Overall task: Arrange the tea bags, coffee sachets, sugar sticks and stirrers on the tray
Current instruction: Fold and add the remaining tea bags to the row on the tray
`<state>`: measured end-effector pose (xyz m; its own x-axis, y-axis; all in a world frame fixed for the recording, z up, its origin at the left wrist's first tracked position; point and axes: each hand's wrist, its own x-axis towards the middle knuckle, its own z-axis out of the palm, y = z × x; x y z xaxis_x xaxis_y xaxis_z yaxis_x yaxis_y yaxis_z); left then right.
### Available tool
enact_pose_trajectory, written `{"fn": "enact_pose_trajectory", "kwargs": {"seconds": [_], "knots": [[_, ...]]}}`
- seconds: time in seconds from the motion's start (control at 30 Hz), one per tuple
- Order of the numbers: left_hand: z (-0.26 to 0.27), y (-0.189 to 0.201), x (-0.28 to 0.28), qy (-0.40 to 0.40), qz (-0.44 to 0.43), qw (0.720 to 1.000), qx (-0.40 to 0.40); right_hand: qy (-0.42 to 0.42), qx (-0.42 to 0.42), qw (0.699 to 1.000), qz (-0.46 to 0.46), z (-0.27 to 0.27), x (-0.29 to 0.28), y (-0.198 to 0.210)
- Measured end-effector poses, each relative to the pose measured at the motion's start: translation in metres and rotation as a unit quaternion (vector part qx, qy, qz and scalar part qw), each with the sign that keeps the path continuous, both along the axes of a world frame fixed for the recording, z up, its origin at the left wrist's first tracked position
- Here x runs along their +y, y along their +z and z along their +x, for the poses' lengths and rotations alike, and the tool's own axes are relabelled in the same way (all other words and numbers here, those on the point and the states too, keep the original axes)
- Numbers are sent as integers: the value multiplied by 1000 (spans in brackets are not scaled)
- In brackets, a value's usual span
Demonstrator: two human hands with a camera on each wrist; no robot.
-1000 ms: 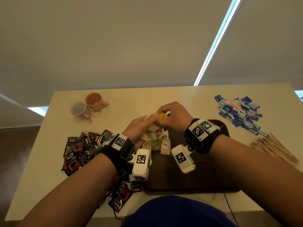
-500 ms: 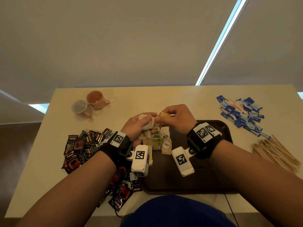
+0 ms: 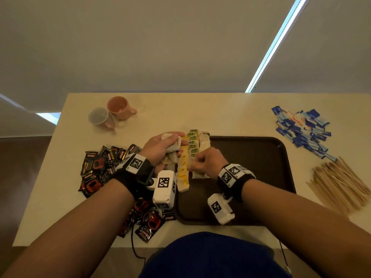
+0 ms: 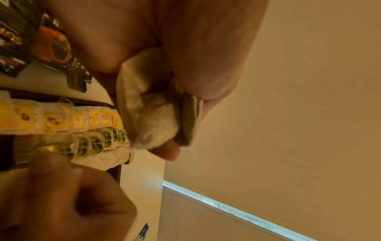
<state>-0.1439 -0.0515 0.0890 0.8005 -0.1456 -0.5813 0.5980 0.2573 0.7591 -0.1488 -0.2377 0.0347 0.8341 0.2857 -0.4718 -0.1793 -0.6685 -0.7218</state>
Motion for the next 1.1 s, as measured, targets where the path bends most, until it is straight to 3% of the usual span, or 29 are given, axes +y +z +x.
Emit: {"fn": "enact_pose_trajectory", "kwargs": {"seconds": [0.17,0.33,0.63,0.83,1.1], "knots": [[-4,-11,0,-2,5,1000,10,84,66,993,-56,-31,26,-46],[-5,-14,1,-4,7,1000,13,123,93,985,-76,-45,35,-57],[-9,-14,7,-1,-3,1000,20,161,5,983,-88,-47,31,-58],[-7,-11,6,-6,13,1000,11,124,-30,985,-113,-41,40,-64],[-6,-11,1,6,-10,1000,16,110,-26,986,-124,-35,33,-60]]}}
